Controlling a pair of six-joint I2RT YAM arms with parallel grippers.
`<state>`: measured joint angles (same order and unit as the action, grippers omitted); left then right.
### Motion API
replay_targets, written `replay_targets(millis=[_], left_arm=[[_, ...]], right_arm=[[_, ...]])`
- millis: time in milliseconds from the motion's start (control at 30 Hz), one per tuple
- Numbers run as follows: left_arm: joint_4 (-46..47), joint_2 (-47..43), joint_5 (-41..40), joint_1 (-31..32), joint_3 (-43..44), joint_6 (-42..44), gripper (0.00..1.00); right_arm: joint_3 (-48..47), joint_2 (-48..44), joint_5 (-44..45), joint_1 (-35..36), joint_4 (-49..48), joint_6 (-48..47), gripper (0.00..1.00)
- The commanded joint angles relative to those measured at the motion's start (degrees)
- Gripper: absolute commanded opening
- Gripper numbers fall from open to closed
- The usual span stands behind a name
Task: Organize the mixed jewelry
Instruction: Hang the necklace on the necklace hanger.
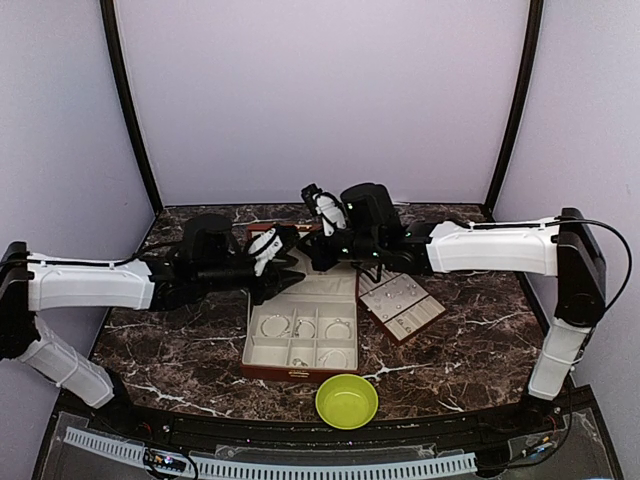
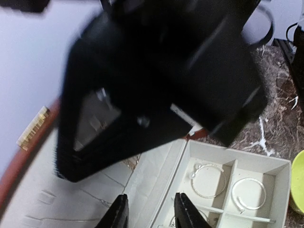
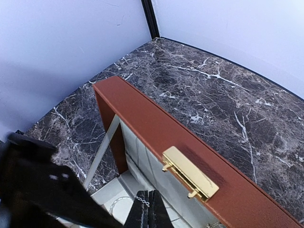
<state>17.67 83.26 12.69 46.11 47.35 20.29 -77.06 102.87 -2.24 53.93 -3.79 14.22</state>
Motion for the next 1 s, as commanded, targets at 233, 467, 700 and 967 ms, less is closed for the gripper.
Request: replay_targets(millis=[233,467,700,967], left_arm=[[-9.24,-22.07,-13.58,0.35,-4.16,-11.71,0.44],[-17.23,-20.02,-17.20,-6.15,1.37,-19.29,0.55],[-16.01,-17.20,-13.80,-10.60,0.93,-22.57,0.59],[-14.88,-13.95,-8.75,-13.23,1.65,-23.85,0.62]], right_arm=[[-0.69,0.11,4.11,0.88,-0.43,2.74,0.00],[-3.45,1.51,5.32,2.06,1.16,2.33,0.00],[-7.71,4.14,6.65,3.09,3.07,2.18,0.00],[-11.62,6.80,9.18,3.37,5.73,3.49,0.00]])
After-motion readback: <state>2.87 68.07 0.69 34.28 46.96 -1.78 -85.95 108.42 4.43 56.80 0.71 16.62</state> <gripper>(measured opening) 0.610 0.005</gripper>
